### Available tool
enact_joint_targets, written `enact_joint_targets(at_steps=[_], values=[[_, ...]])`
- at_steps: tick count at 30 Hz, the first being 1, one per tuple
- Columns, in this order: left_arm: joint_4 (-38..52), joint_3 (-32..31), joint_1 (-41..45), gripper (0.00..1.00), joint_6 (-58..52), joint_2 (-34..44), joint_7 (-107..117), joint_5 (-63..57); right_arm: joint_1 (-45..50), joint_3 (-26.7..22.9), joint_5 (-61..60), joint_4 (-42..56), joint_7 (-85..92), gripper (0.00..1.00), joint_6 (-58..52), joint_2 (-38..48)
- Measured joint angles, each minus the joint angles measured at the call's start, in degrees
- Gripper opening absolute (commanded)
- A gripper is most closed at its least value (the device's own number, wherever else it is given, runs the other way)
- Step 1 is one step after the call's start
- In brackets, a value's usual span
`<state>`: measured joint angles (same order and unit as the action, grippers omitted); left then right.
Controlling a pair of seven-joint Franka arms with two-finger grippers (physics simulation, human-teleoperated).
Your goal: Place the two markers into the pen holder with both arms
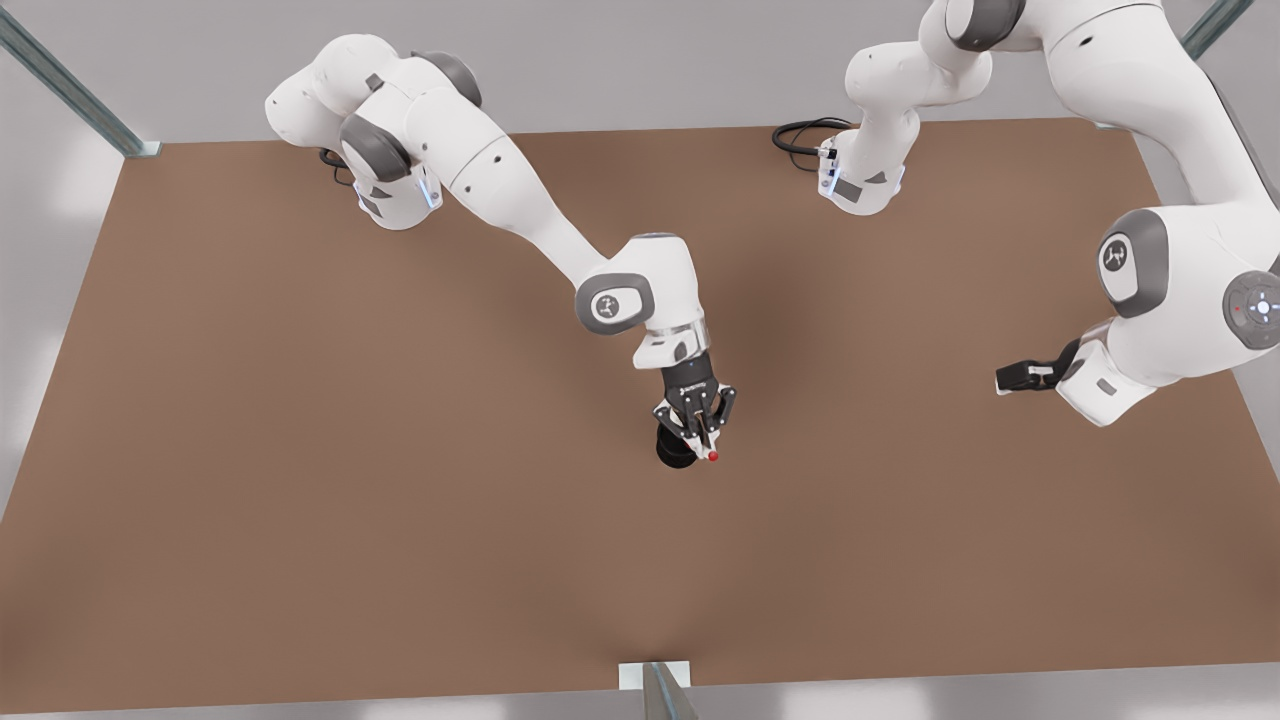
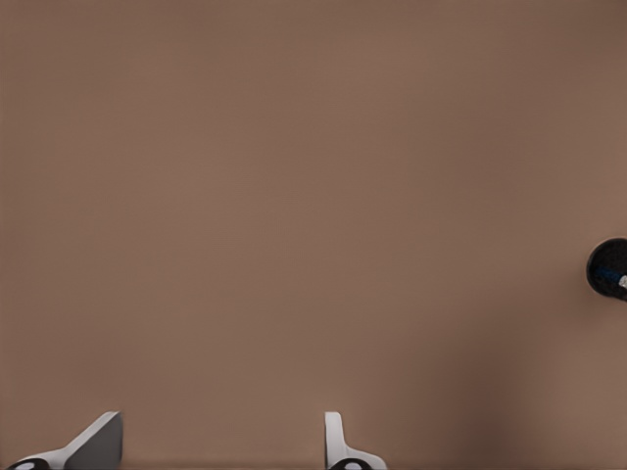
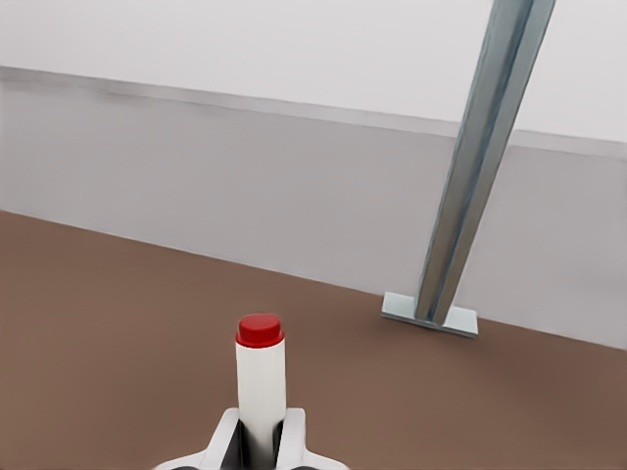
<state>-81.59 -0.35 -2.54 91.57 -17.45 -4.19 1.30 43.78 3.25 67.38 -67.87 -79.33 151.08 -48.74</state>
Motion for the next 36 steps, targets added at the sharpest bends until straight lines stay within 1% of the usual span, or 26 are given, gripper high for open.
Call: enact_joint_targets(at_steps=[4, 10, 22, 23, 24, 25, 28, 29, 30, 32, 34, 36], values=[[0.0, 0.0, 0.0, 1.00, 0.1, -0.1, 0.2, 0.0, 0.5, 0.0, 0.7, -1.0, -1.0, 0.21, -0.1, 0.0], [0.0, 0.0, -0.4, 1.00, 0.1, -0.6, 0.5, 0.1, 0.8, 0.0, 6.5, -4.2, -3.6, 0.21, -0.2, -0.2], [0.0, 0.0, -0.5, 1.00, 0.2, -1.4, 0.8, 0.2, 1.1, 0.1, 13.0, -6.6, -8.9, 0.21, -0.9, -0.4], [0.0, 0.0, -0.5, 1.00, 0.2, -1.4, 0.8, 0.2, 1.1, 0.1, 14.8, -7.6, -9.6, 0.24, -0.9, -0.4], [0.0, 0.0, -0.5, 1.00, 0.2, -1.4, 0.9, 0.2, 1.1, 0.1, 16.6, -8.3, -10.4, 0.89, -1.1, -0.4], [0.0, 0.0, -0.5, 1.00, 0.2, -1.4, 0.9, 0.2, 1.0, 0.2, 17.9, -8.6, -11.2, 1.00, -1.2, -0.2], [0.0, 0.0, -0.5, 1.00, 0.2, -1.4, 0.9, 0.2, 0.4, 0.8, 19.5, -8.6, -13.2, 1.00, -1.5, 0.9], [0.0, 0.0, -0.5, 1.00, 0.2, -1.4, 0.9, 0.2, -0.4, 0.8, 16.6, -8.5, -13.1, 1.00, -1.7, 2.8], [0.0, 0.0, -0.5, 1.00, 0.2, -1.4, 1.0, 0.2, -1.9, 0.8, 10.3, -8.4, -12.1, 1.00, -2.0, 5.8], [0.3, -0.2, -0.2, 1.00, 0.2, -1.2, 0.9, 0.0, -7.1, 0.9, -7.2, -8.3, -7.7, 1.00, -5.9, 15.1], [1.6, -0.5, 0.4, 1.00, 0.0, -0.7, 0.5, -0.2, -14.6, 0.9, -25.3, -8.3, -1.7, 1.00, -13.0, 24.3], [2.4, -0.5, 0.5, 1.00, -0.3, 1.6, -0.2, -0.1, -25.0, 0.6, -41.9, -8.3, 4.8, 1.00, -22.6, 32.0]])
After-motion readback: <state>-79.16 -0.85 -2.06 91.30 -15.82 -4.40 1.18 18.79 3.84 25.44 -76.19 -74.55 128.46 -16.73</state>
